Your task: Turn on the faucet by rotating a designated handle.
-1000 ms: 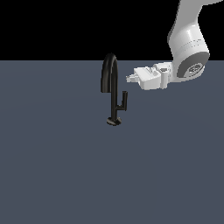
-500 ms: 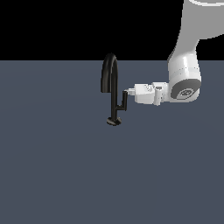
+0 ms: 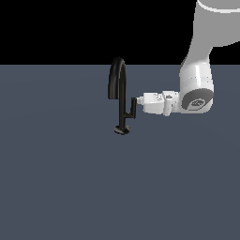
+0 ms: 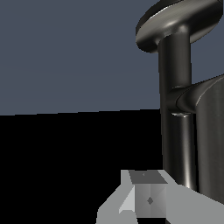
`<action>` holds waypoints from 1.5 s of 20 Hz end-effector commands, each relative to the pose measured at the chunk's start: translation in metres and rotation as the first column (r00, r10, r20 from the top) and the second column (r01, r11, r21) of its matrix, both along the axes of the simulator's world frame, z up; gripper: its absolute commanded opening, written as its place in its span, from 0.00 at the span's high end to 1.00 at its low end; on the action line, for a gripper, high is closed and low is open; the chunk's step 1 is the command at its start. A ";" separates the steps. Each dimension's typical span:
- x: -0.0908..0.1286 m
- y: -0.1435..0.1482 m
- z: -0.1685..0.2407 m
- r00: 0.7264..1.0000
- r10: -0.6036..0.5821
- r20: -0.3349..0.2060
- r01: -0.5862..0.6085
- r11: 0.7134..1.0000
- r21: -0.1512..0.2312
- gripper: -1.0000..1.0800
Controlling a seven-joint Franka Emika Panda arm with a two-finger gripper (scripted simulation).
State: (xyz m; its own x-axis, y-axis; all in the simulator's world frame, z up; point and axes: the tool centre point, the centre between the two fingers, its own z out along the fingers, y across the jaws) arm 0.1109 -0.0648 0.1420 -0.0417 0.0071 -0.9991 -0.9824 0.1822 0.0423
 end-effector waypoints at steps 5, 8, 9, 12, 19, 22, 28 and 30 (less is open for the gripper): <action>-0.012 0.002 0.005 1.000 -0.001 0.000 0.001 1.000 0.000 1.00; -0.018 0.003 0.007 1.000 -0.001 0.000 0.001 1.000 0.000 1.00; -0.021 0.004 0.008 1.000 -0.001 0.000 0.001 1.000 0.000 1.00; -0.028 0.005 0.011 1.000 -0.001 0.000 0.001 1.000 0.000 1.00; -0.044 0.008 0.017 1.000 -0.001 0.000 0.001 1.000 0.001 1.00; -0.042 0.008 0.018 1.000 -0.005 0.005 0.005 1.000 -0.003 1.00; -0.061 0.012 0.010 1.000 -0.004 0.003 0.004 1.000 -0.002 1.00; -0.068 0.013 0.008 1.000 -0.003 0.003 0.003 1.000 -0.001 1.00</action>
State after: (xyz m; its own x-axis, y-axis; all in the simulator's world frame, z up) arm 0.0534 -0.0540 0.1595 -0.0213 0.0014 -0.9998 -0.9816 0.1897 0.0212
